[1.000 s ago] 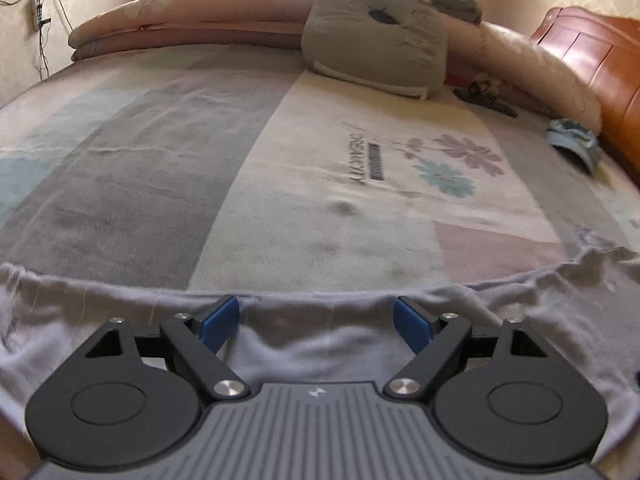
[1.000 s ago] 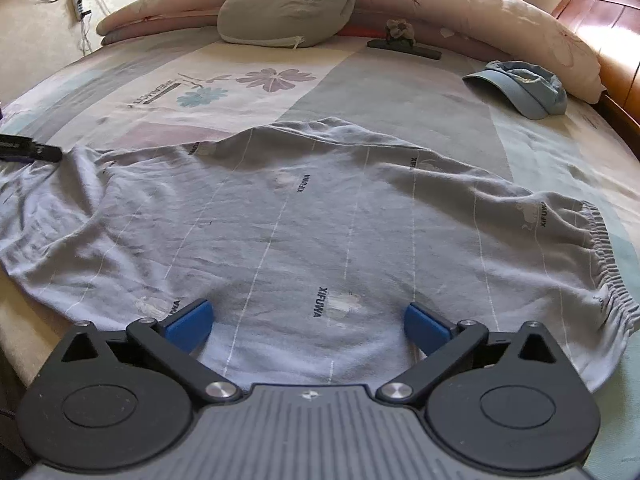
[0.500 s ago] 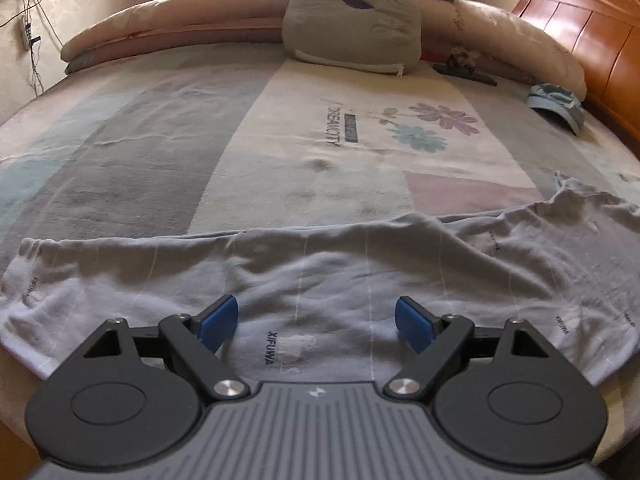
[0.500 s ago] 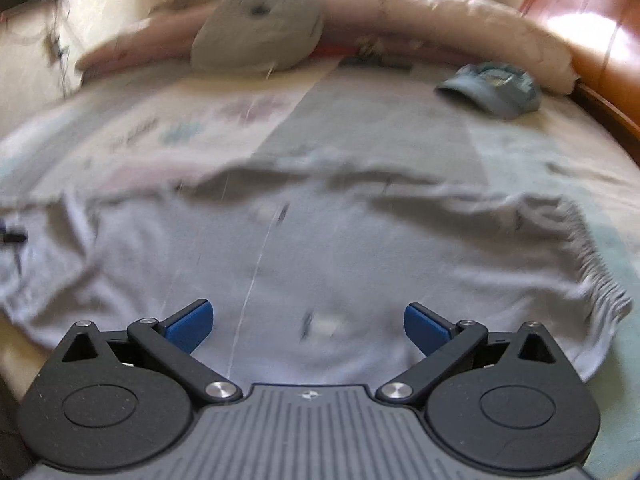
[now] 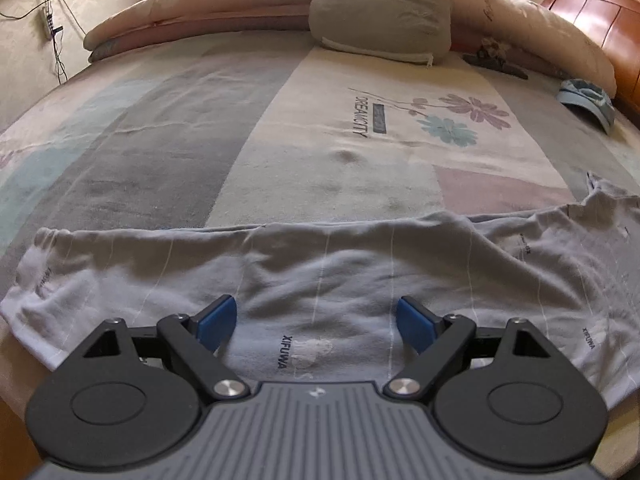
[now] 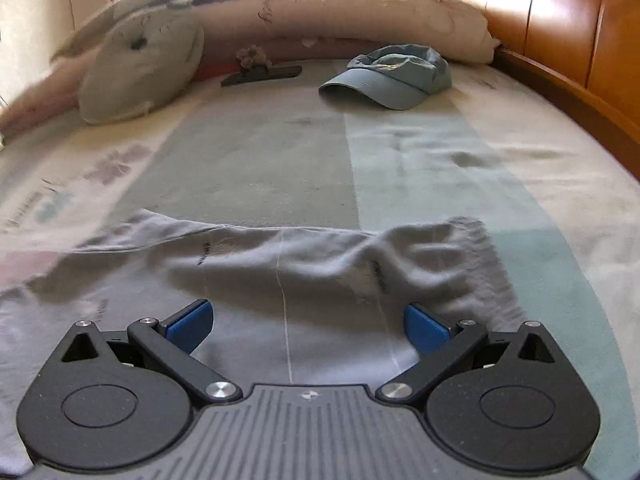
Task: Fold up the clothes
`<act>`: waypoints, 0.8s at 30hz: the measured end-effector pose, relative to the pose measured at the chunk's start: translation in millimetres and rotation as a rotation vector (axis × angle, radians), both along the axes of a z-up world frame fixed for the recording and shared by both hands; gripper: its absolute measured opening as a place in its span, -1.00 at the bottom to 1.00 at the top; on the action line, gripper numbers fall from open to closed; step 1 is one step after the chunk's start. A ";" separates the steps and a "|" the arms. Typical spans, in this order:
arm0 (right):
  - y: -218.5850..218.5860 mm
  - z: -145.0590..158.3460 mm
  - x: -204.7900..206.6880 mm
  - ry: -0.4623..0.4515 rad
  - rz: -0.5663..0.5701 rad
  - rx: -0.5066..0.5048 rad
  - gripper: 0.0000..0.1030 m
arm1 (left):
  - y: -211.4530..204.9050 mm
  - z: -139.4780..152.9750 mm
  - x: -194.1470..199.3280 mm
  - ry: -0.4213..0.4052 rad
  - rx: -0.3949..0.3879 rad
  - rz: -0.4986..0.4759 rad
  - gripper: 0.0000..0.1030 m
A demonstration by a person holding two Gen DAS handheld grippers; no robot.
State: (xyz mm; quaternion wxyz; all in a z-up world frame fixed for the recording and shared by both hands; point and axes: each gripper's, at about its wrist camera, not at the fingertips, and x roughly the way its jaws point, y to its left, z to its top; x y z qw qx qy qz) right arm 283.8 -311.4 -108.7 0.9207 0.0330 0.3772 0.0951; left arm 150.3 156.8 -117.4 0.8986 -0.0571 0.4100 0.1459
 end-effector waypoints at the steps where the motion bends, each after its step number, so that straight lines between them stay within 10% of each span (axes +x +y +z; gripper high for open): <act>1: -9.5 6.2 -9.4 -0.006 -0.010 0.032 1.00 | -1.4 1.8 -0.1 -0.001 -0.008 -0.003 0.69; 13: -142.6 -21.6 -81.7 0.092 -0.309 0.739 1.00 | -58.7 35.2 5.9 -0.085 -0.046 -0.199 0.69; 24: -146.4 -30.9 -37.2 0.108 -0.302 0.830 1.00 | -76.5 36.1 9.1 -0.053 -0.034 -0.231 0.69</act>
